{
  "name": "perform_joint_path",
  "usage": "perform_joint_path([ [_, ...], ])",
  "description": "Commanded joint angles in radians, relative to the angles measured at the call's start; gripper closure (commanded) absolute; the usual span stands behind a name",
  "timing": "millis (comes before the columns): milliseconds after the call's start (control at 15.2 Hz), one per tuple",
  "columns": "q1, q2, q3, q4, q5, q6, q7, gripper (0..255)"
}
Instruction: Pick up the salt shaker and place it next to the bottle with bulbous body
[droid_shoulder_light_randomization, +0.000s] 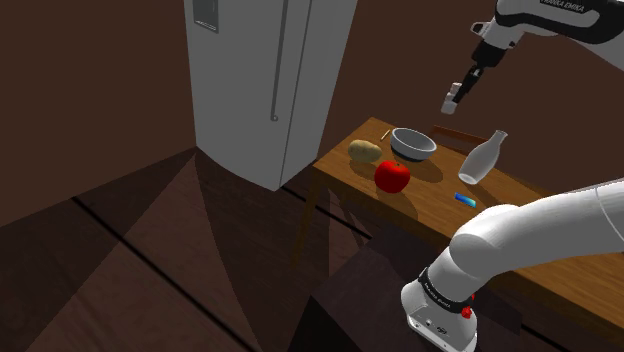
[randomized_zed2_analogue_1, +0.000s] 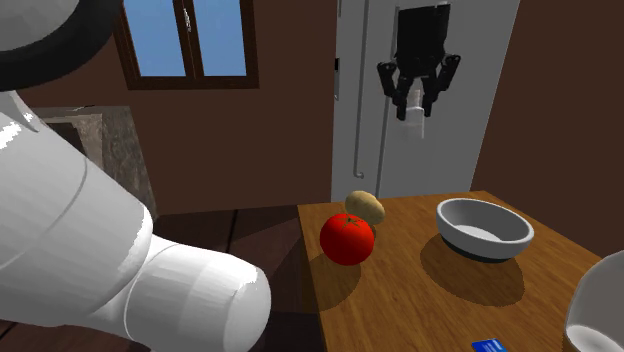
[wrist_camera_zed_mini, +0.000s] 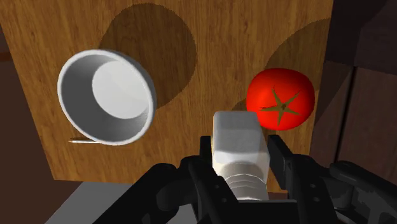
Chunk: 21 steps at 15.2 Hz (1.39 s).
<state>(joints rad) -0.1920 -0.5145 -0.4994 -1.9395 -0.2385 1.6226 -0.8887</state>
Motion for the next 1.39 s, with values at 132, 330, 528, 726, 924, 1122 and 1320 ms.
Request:
perform_joint_path([
  [132, -0.027, -0.023, -0.070, 0.006, -0.029, -0.010, -0.094, 255],
  [330, -0.041, -0.026, -0.127, 0.026, -0.046, -0.018, -0.165, 255],
  [528, -0.049, -0.019, -0.190, 0.057, -0.059, -0.024, -0.240, 255],
  [726, -0.051, -0.002, -0.261, 0.098, -0.067, -0.030, -0.317, 255],
  [924, -0.043, 0.026, -0.343, 0.149, -0.066, -0.034, -0.399, 255],
  [1122, -0.022, 0.066, -0.440, 0.210, -0.055, -0.038, -0.486, 255],
  [1320, 0.018, 0.121, -0.563, 0.284, -0.028, -0.042, -0.581, 255],
])
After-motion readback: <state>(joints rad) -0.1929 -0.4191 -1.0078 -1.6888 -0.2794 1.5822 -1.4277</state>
